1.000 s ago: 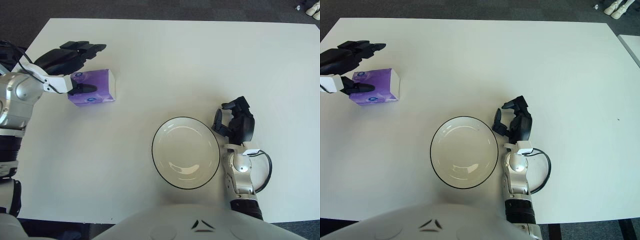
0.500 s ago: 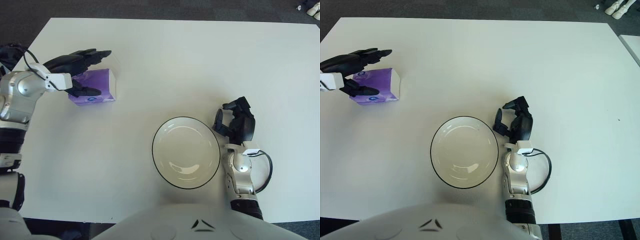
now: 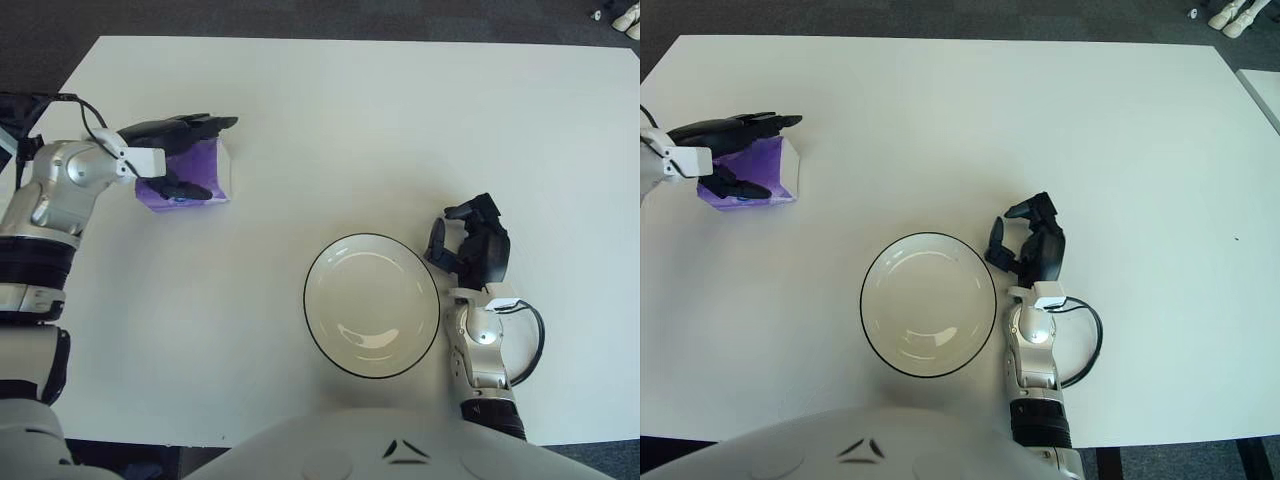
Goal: Put the tissue paper into the plate.
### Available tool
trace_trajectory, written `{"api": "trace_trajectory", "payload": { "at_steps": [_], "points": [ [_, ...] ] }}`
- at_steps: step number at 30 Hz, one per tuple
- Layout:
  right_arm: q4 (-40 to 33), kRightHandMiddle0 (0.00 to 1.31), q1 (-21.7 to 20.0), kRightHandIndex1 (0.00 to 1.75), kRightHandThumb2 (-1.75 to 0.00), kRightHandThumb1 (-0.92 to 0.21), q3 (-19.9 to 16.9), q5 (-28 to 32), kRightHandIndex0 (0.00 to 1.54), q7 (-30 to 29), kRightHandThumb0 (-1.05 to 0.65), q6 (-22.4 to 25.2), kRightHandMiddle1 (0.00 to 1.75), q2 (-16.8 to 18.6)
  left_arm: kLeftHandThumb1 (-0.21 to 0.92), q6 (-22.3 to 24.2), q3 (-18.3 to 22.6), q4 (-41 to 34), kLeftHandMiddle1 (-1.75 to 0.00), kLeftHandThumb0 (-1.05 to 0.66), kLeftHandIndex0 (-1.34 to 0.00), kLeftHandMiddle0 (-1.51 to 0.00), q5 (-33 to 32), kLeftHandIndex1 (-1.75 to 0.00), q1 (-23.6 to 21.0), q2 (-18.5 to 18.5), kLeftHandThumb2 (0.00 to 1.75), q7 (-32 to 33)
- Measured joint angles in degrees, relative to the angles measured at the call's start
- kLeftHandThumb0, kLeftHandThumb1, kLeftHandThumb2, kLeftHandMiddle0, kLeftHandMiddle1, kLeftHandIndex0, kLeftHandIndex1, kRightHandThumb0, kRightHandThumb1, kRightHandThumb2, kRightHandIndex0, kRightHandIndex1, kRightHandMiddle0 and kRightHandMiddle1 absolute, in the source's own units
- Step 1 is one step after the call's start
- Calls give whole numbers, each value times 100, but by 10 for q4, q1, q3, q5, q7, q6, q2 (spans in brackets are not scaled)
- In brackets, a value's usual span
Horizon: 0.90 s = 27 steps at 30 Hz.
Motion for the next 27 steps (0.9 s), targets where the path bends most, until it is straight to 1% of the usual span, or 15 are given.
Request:
{"api": "trace_trajectory", "payload": {
  "at_steps": [3,9,16,19,22,27],
  "points": [
    [0,61,0,175,-132,-32,0,0,110,-5,-48,0,175,0,39,36,-8,-21,0,-90,0,0,7,0,1,-1,76,-14],
    [-1,61,0,175,-133,-32,0,-1,109,-10,-48,3,175,0,37,89,-16,-54,0,-89,0,0,17,0,2,-2,78,-42],
    [-5,61,3,175,-132,-32,0,-5,107,-13,-48,10,175,0,38,132,-38,-65,0,-91,0,0,30,0,-1,-3,79,-69],
    [-6,61,5,175,-132,-32,0,-8,107,-14,-48,11,175,0,40,138,-47,-60,0,-94,0,0,39,0,-9,-6,78,-72],
    [-6,62,5,175,-134,-31,0,-7,110,-15,-49,10,175,0,42,135,-59,-40,0,-96,0,0,47,0,-19,-14,76,-69],
    [-6,64,5,175,-137,-28,0,-5,112,-14,-50,6,175,0,46,93,-80,37,0,-100,0,0,70,0,-43,-35,71,-20]
  ]
}}
